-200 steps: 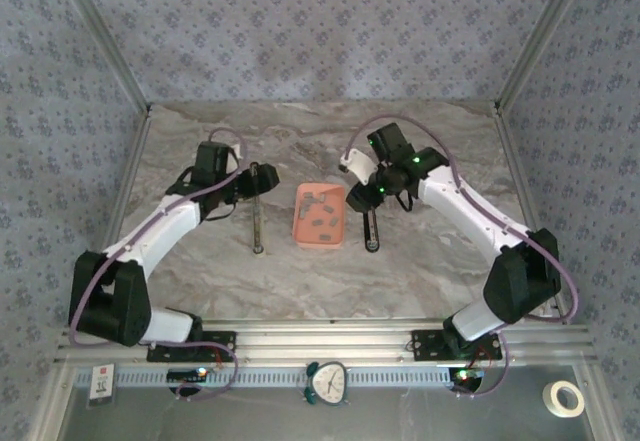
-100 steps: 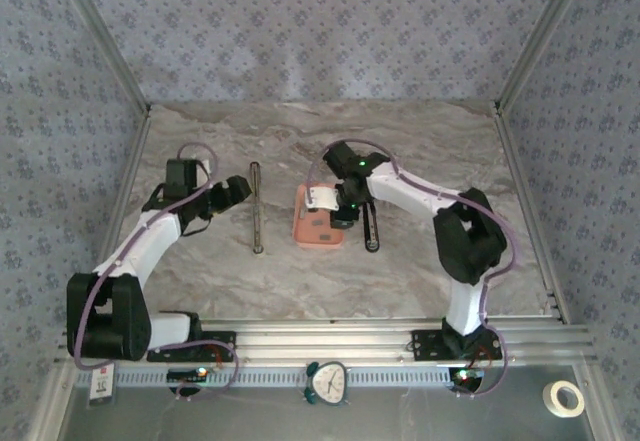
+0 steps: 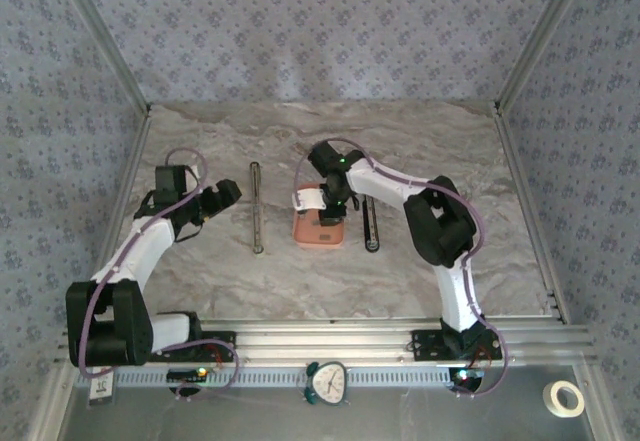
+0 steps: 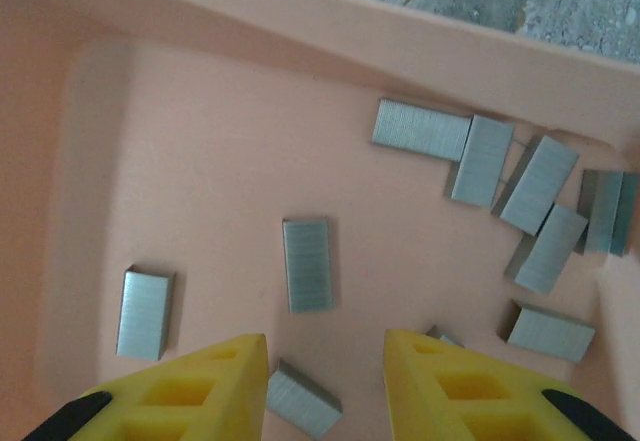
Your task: Load the staples into the stapler
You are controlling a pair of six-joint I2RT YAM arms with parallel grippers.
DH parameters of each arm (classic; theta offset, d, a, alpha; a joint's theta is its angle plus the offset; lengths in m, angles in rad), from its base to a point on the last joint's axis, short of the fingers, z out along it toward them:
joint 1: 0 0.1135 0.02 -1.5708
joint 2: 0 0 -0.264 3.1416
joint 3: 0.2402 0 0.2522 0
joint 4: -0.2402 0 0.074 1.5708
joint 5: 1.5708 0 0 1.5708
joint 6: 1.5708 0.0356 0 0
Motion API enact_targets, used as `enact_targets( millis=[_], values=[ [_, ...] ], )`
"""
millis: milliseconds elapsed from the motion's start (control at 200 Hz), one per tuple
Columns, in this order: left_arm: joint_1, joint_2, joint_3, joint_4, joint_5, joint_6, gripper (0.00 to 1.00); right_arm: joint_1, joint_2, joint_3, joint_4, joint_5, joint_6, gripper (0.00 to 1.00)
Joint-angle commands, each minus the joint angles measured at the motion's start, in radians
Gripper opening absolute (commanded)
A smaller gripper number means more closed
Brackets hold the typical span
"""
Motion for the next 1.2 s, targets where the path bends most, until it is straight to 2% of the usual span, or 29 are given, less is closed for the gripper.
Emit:
enact_targets(
  millis=[0,605,765,830,1004,1194],
  values=[
    [0.006,-0.011,-0.007,0.013,0.018,0.023,0.9,0.014,0.035,0.036,-0.009,-0.014,-0.066,0.37],
    [0.006,0.005,-0.001,0.004,0.016,0.036,0.91,0.024,0.129,0.096,-0.037,-0.065,-0.095,0.33],
    [0.006,0.009,-0.003,0.002,0.009,0.043,0.91,0.024,0.15,0.104,-0.052,-0.049,-0.109,0.23],
    [0.006,0.008,-0.001,-0.001,0.008,0.045,0.91,0.021,0.146,0.107,-0.054,-0.053,-0.11,0.19],
    [0.006,-0.007,-0.007,-0.003,-0.004,0.049,0.9,0.022,0.116,0.102,-0.064,-0.061,-0.109,0.18],
    [0.006,-0.031,-0.013,-0.012,-0.02,0.076,0.9,0.022,0.042,0.059,-0.038,-0.066,-0.022,0.17]
  ],
)
